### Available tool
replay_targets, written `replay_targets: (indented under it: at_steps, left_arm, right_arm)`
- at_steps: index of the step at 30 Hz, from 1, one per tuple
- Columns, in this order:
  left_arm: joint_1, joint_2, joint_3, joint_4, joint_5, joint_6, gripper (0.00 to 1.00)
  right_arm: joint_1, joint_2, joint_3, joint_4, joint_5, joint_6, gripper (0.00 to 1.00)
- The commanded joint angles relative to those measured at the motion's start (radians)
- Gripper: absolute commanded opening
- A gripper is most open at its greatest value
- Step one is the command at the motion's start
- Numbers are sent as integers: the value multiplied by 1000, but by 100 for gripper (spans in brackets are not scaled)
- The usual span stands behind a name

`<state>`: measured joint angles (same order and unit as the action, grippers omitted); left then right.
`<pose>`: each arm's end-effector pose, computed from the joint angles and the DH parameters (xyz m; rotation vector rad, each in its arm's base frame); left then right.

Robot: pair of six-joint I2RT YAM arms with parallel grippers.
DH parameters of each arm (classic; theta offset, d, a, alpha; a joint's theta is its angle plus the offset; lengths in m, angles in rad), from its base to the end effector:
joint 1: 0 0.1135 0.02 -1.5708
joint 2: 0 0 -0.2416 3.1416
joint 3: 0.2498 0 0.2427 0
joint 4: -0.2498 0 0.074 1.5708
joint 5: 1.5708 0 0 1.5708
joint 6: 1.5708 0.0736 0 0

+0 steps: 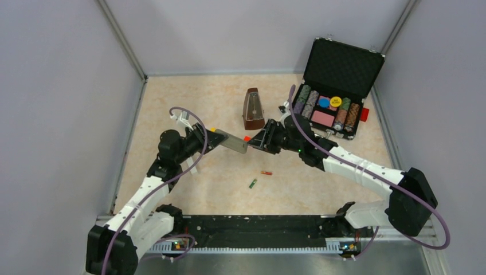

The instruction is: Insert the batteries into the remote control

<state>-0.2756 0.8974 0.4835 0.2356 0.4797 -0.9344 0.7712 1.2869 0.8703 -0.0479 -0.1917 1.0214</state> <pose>0.2273 -0.0996 0.2380 -0.2442 1.9010 -1.2705 0.2214 0.2348 0.2396 0.1509 2.2897 1.2422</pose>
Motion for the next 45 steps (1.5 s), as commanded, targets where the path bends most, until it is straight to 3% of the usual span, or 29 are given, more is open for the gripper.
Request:
replay_targets:
  at_steps: [1,18,45]
  left_arm:
    - [-4,-30,1,60,-35,-34,0]
    - [-9,-48,-18,74,-30,-58,0]
    - [-13,-86,-68,153,-10,-64,0]
  right_arm:
    - [6,-32,32,141,-26,105,40]
    - [16,41,8,225,-58,177,38]
    - [35,98,38,135,-38,167,38]
